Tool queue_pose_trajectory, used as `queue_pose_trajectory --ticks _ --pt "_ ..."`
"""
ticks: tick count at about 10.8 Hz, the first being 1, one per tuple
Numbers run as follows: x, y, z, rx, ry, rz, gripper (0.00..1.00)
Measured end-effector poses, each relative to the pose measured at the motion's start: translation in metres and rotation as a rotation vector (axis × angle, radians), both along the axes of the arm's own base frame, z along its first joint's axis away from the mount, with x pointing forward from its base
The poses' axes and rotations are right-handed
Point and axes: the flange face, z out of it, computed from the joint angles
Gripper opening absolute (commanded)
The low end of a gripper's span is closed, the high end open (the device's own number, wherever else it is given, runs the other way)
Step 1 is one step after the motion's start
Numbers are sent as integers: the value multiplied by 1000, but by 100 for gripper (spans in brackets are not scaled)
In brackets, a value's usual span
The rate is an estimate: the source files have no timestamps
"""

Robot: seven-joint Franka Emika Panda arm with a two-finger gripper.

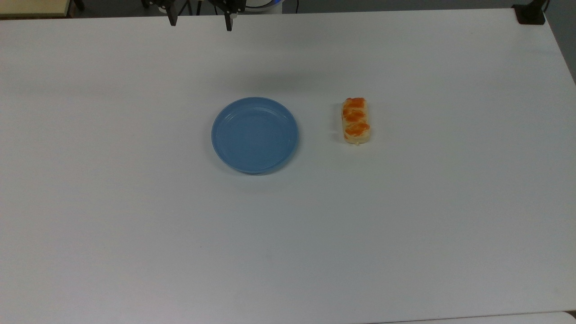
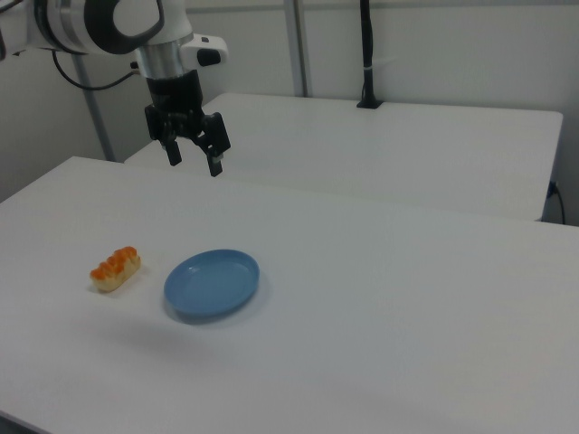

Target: Put the bread onto the plate

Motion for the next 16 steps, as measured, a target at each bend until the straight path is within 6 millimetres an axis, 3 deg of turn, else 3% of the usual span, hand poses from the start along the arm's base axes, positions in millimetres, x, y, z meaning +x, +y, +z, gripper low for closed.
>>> queue_pose_trajectory --ticks 4,13,15,16 --pt "0 -9 2 -1 -5 -17 100" --pt "0 -8 9 -3 -19 -17 100" --pt "2 2 5 -11 -11 19 100" --pt "6 17 -5 -32 8 55 100"
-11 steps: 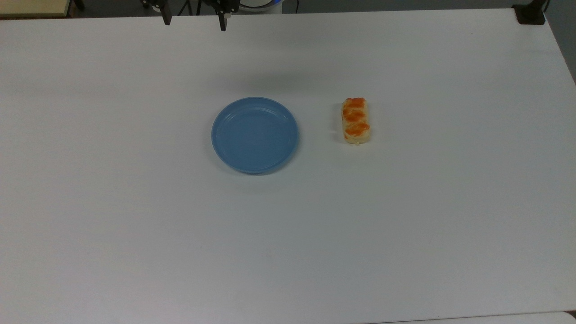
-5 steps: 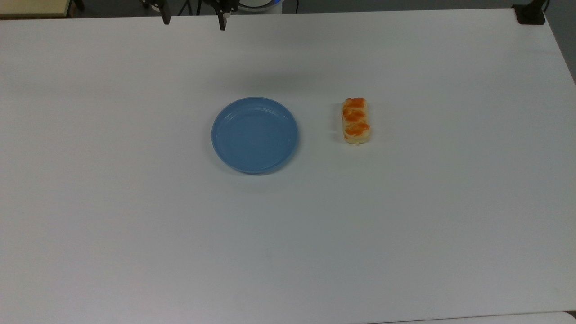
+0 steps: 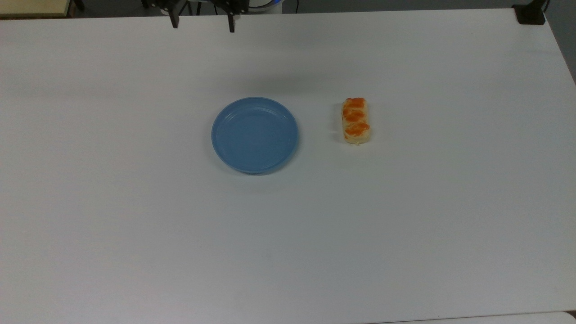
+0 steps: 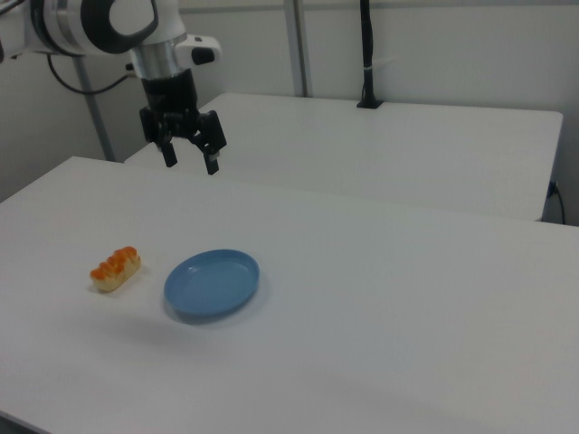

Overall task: Put the bread onto the plate
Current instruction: 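Move the open gripper over the orange-topped bread roll and lower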

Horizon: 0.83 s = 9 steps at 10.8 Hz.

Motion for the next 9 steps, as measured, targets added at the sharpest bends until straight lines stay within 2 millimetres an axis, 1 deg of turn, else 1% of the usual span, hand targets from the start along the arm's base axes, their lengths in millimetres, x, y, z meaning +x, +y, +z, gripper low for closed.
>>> queue_pose_trajectory --ticks 1,3,4,6,7,8,9 --pt "5 19 -14 -32 25 40 100" --pt "17 57 -48 -63 82 112 100" --pt "20 72 -58 -63 97 137 100" --pt "17 100 -63 -64 105 173 100" --pt "14 118 -68 -66 110 169 100" --pt "11 138 -78 -64 94 149 100" --pt "9 158 -95 -60 69 133 100"
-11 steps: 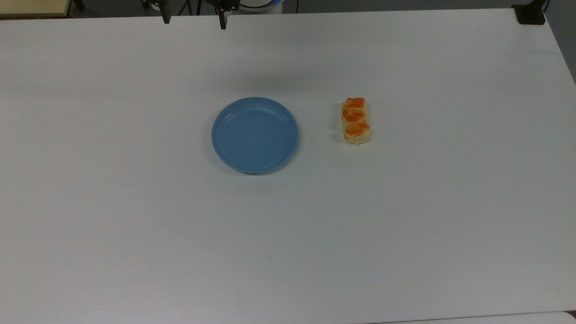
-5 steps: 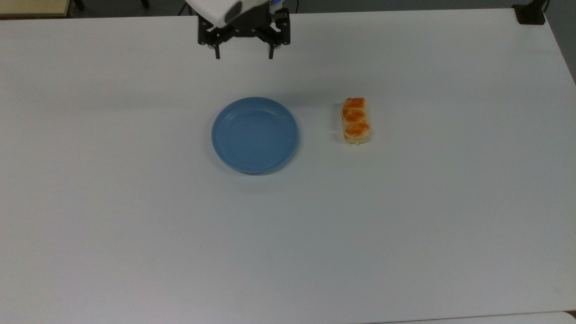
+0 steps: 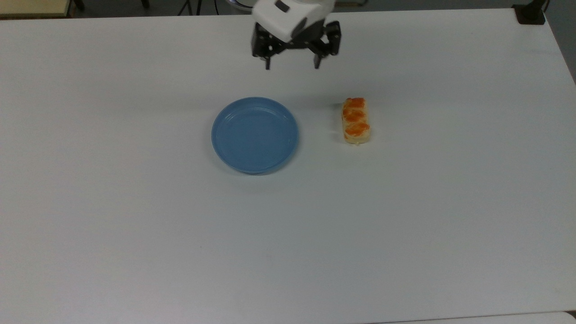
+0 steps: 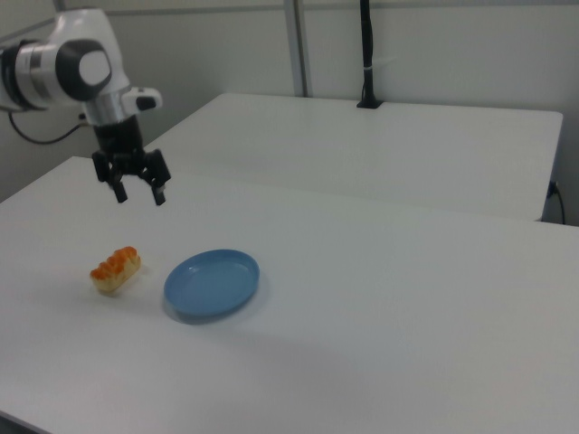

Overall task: Put the bread onto the plate
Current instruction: 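Move the open gripper over the orange-topped bread roll and lower, then close the gripper on the bread roll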

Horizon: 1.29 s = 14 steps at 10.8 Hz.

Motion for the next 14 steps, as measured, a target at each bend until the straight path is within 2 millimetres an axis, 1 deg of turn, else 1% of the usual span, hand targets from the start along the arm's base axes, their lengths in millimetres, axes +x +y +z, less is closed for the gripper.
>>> queue_pose_trajectory --ticks 2,4,8,9,10,11,14 --pt "-10 35 -39 12 -12 -11 100" --pt "-16 60 -70 41 18 -73 97" --pt "-9 117 -136 79 -24 -202 97" --pt "-9 129 -148 92 -32 -223 97" --pt "-10 136 -158 98 -32 -231 97" --pt "-10 139 -165 98 -26 -232 97" --pt "-8 139 -175 90 -17 -231 97"
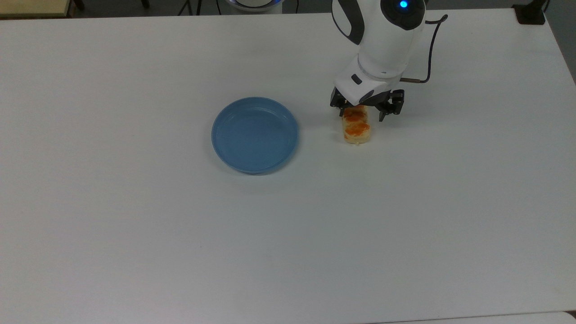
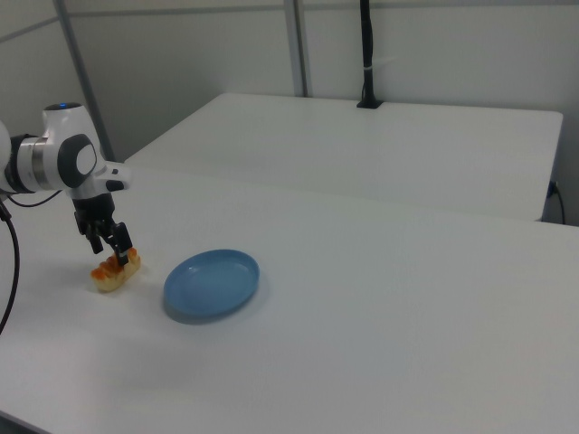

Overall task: Put the bread onto the plate
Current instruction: 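Close the gripper on the bread roll, then lift the bread roll and carry it over the blue plate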

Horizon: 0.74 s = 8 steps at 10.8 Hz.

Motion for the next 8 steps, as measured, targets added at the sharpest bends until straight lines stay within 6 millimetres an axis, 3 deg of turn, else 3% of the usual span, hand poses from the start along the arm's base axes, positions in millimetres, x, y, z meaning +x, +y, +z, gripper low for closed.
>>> queue_pose_trajectory --ticks 1,2,3,4,8 --pt "0 0 -3 -8 1 5 97" --pt "0 -1 -9 -19 6 11 83" --pt "0 -1 -17 -32 12 20 58" --pt "0 0 -23 -46 14 32 48" --pt "6 1 -15 -45 -9 40 45"
